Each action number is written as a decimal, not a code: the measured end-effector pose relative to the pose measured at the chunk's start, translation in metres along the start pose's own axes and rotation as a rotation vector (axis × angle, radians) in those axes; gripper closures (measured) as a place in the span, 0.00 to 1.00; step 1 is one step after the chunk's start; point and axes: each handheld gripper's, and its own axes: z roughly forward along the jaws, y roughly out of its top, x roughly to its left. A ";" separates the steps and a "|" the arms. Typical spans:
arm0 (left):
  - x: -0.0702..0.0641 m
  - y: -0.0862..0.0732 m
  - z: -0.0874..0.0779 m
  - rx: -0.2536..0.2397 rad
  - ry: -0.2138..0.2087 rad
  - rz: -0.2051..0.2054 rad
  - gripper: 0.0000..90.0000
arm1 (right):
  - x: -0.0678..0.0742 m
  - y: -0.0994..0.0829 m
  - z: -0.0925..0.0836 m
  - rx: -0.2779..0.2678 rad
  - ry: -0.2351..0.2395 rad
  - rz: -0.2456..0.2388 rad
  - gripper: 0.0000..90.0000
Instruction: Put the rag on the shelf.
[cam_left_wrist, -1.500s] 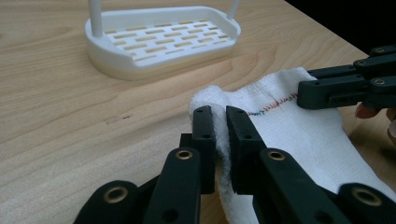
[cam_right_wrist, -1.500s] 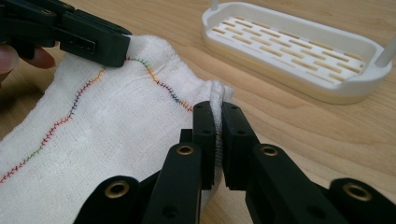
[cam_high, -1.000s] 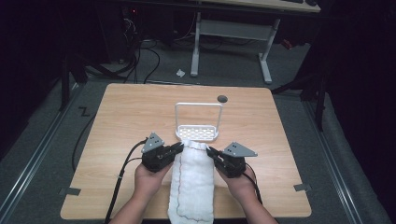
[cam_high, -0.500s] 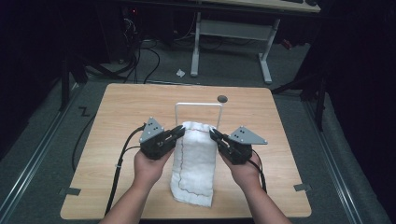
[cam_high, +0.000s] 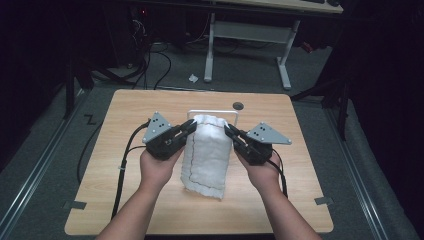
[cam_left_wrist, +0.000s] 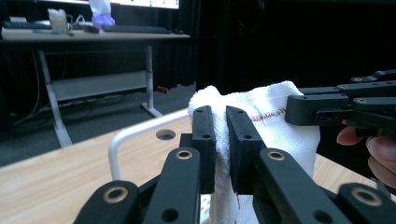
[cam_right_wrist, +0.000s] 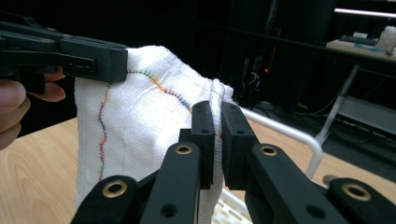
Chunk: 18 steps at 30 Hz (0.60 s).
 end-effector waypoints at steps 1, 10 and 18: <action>0.000 0.003 0.000 -0.002 0.000 0.005 0.92 | 0.000 0.003 0.000 -0.008 -0.001 0.002 0.95; 0.002 0.028 0.000 -0.038 0.007 0.051 0.92 | -0.009 0.028 -0.007 -0.052 -0.014 -0.015 0.95; 0.004 0.040 0.002 -0.047 0.006 0.073 0.92 | -0.013 0.043 -0.010 -0.080 -0.029 -0.030 0.95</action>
